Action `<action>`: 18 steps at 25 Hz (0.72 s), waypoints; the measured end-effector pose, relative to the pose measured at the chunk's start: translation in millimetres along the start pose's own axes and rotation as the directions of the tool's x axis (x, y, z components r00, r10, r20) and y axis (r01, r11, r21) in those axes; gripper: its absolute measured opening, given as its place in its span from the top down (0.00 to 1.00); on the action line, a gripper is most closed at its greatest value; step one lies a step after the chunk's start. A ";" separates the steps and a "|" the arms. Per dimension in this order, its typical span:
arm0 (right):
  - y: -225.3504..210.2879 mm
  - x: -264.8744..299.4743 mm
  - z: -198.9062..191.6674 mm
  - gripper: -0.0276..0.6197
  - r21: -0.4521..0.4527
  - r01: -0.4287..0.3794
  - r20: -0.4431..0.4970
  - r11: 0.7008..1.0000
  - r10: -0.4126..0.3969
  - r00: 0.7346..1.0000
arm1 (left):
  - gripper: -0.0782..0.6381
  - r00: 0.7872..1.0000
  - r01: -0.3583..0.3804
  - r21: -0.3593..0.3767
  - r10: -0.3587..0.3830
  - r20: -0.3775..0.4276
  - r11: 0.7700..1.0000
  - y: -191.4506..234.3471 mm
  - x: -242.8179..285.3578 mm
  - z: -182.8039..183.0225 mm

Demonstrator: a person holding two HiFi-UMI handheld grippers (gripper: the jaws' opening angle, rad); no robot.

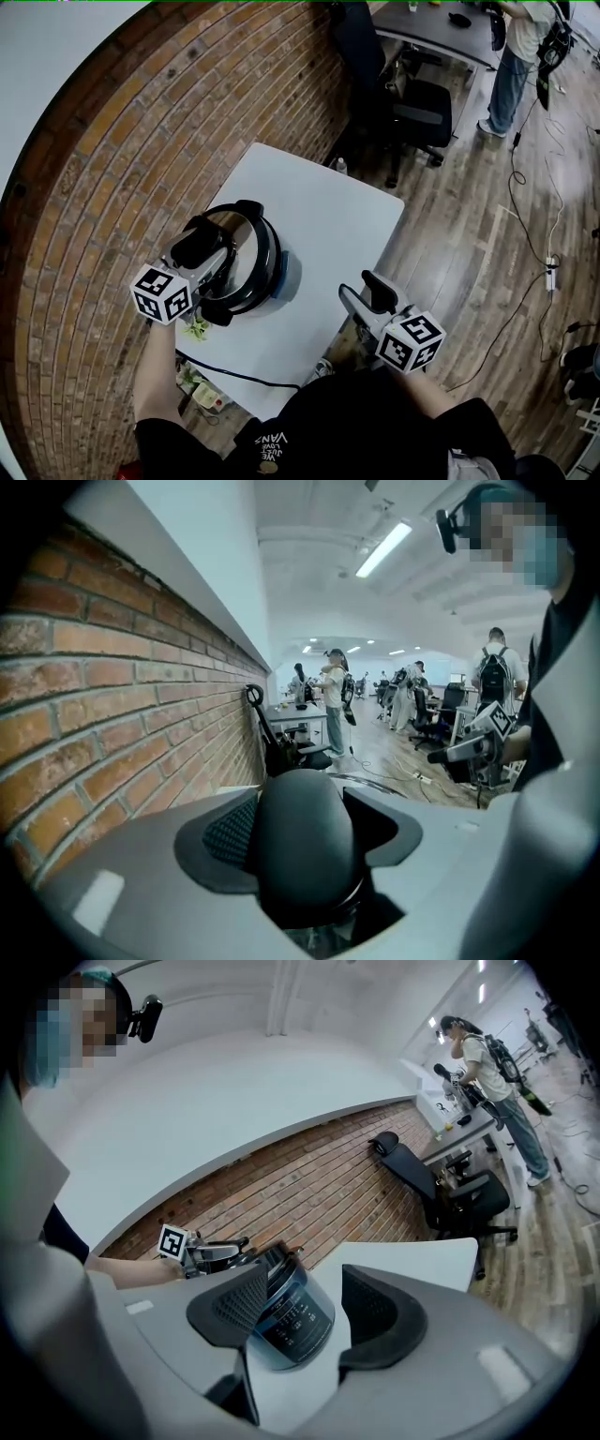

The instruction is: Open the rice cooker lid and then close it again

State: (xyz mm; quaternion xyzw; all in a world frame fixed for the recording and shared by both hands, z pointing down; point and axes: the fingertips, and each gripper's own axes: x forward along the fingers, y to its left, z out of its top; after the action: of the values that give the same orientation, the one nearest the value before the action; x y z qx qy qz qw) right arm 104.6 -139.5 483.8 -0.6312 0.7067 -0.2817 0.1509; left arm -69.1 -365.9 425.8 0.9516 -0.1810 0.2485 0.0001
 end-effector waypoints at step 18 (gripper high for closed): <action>0.4 7.7 -6.6 0.59 -0.004 0.002 -0.024 1.000 -0.002 1.000 | 0.49 0.986 0.167 0.169 -0.167 -0.018 0.971 -15.1 8.4 -16.9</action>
State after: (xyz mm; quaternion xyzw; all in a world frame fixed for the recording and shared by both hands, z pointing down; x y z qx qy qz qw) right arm 99.3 -145.6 489.9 -0.6288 0.7083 -0.2881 0.1408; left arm -65.0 -353.2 445.9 0.9595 -0.0785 0.2639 -0.0596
